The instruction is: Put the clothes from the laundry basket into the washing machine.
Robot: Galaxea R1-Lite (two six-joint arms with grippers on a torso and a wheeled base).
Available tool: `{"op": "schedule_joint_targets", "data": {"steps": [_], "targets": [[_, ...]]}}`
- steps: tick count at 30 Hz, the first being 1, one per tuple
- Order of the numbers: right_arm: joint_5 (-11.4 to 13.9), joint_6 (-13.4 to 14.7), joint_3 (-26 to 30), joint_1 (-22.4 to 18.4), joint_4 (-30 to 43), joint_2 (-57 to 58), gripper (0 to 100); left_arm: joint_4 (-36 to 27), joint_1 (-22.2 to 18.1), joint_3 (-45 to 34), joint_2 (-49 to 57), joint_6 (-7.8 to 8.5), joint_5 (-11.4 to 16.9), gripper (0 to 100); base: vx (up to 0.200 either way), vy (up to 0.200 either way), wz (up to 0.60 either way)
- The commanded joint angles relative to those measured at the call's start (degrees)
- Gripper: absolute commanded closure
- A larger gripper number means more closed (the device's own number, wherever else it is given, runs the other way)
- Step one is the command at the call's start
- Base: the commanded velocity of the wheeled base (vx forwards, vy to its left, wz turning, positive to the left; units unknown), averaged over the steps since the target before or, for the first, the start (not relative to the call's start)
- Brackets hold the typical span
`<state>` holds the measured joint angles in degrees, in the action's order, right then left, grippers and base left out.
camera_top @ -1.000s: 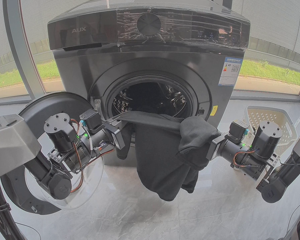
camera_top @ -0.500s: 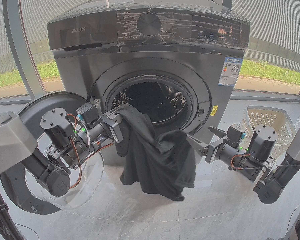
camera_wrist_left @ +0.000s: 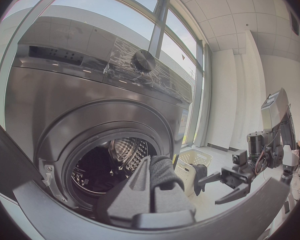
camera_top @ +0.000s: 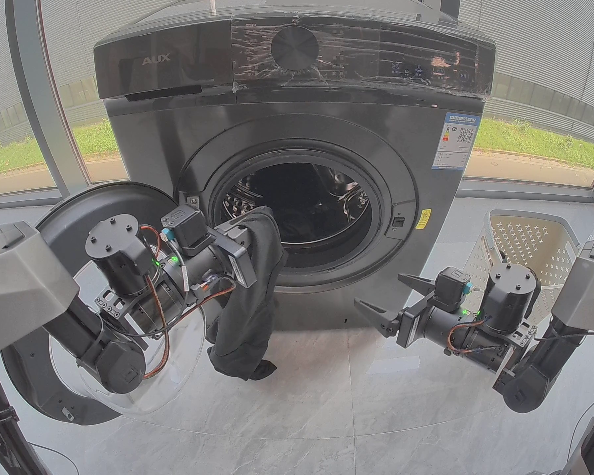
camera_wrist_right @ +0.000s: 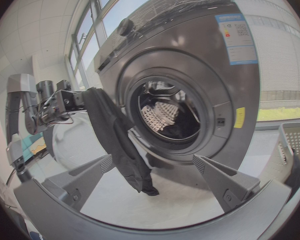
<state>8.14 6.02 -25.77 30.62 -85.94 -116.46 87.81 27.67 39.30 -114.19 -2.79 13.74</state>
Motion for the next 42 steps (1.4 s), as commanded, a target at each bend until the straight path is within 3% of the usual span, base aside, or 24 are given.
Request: {"op": "schedule_joint_targets", "data": {"steps": [1, 8, 25, 32, 42], "targets": [[4.1, 0.0, -0.1, 0.8, -1.8, -4.6, 0, -0.2, 0.9, 1.4, 0.0, 0.24, -0.8, 100, 0.0, 0.0, 0.0], [7.8, 0.0, -1.7, 0.6, -2.4, -11.9, 0, -0.5, 1.0, 3.9, 0.1, 0.24, -1.9, 100, 0.0, 0.0, 0.0], [9.0, 0.2, -14.3, -1.4, -1.9, -24.8, 0, -1.2, 4.3, 5.5, 0.8, 0.15, -2.0, 100, 0.0, 0.0, 0.0], [10.0, 0.3, -21.3, 0.1, -2.1, -31.2, 0, -1.2, 4.8, 5.5, 0.7, 0.15, -2.7, 100, 0.0, 0.0, 0.0], [10.3, 0.5, -24.9, 2.1, -2.2, -31.9, 0, -1.2, 5.0, 5.3, 0.6, 0.24, -3.1, 100, 0.0, 0.0, 0.0]]}}
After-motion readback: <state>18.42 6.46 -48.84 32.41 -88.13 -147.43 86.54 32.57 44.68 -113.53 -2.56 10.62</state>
